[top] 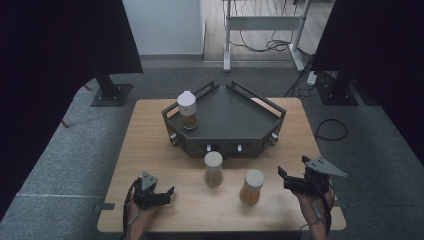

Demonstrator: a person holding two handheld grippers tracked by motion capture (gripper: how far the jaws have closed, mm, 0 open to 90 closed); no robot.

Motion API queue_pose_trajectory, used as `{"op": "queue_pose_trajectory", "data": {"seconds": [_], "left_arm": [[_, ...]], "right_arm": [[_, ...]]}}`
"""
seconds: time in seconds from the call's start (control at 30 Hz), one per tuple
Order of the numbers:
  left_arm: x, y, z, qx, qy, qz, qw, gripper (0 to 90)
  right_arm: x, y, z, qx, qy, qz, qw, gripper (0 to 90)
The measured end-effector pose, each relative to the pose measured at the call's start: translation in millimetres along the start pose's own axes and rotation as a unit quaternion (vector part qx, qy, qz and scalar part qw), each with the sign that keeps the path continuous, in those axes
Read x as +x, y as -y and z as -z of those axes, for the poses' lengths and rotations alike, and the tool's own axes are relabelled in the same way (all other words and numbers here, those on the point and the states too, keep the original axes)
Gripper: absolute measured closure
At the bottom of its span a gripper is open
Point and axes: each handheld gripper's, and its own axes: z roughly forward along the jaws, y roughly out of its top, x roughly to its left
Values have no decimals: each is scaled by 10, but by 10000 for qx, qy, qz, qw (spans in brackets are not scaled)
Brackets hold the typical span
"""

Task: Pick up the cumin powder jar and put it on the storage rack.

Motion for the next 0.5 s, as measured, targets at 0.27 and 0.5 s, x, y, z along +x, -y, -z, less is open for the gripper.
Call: {"op": "queue_pose_trajectory", "data": {"seconds": [0.27, 0.5], "left_arm": [[8, -28, -12, 90, 12, 27, 10000, 74], [29, -36, -16, 125, 45, 78, 9999, 74]], "right_arm": [[121, -135, -19, -51, -124, 86, 9999, 66], [195, -187, -59, -52, -214, 126, 9997, 66]]}}
